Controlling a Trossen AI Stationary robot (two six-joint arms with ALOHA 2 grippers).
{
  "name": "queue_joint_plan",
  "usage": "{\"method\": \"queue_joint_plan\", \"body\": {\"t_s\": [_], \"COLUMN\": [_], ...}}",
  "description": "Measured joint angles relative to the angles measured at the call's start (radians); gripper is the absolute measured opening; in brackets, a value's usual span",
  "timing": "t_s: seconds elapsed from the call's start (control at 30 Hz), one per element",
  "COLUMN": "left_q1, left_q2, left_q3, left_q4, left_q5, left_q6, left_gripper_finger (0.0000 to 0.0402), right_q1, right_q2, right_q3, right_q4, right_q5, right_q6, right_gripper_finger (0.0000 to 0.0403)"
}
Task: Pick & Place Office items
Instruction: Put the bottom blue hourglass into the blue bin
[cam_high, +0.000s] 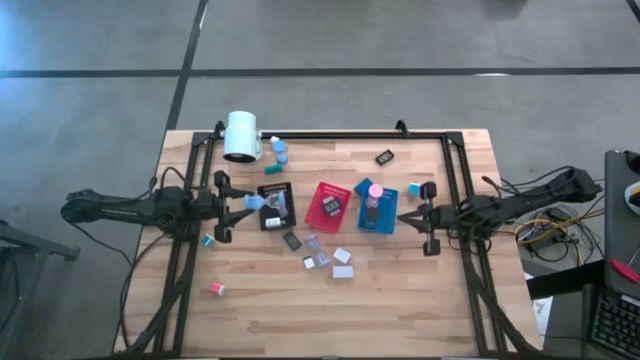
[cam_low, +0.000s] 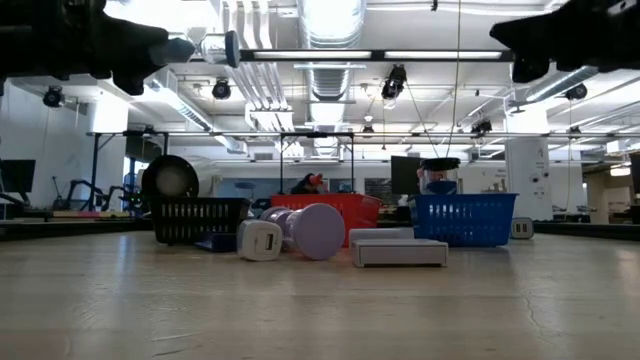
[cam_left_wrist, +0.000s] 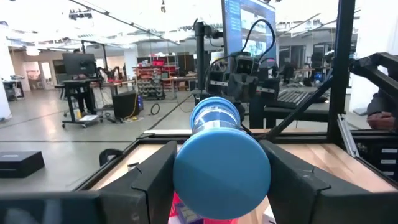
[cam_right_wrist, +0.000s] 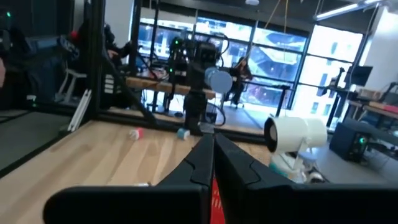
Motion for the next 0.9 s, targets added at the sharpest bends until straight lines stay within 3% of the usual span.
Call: {"method": "queue_joint_plan", "body": {"t_s": [0.9], "left_q1": [0.000], "left_q2": [0.000], "left_q3": [0.000], "left_q4": [-0.053], "left_q5": [0.017], "left_q6": [-0.011], "left_gripper_finger": [0.0202], "right_q1": [0.000], "right_q2": [-0.097], "right_q3": [-0.077], "right_q4": [-0.002], "right_q5": [0.011], "right_q6": [0.025], "right_gripper_finger": [0.0008]}}
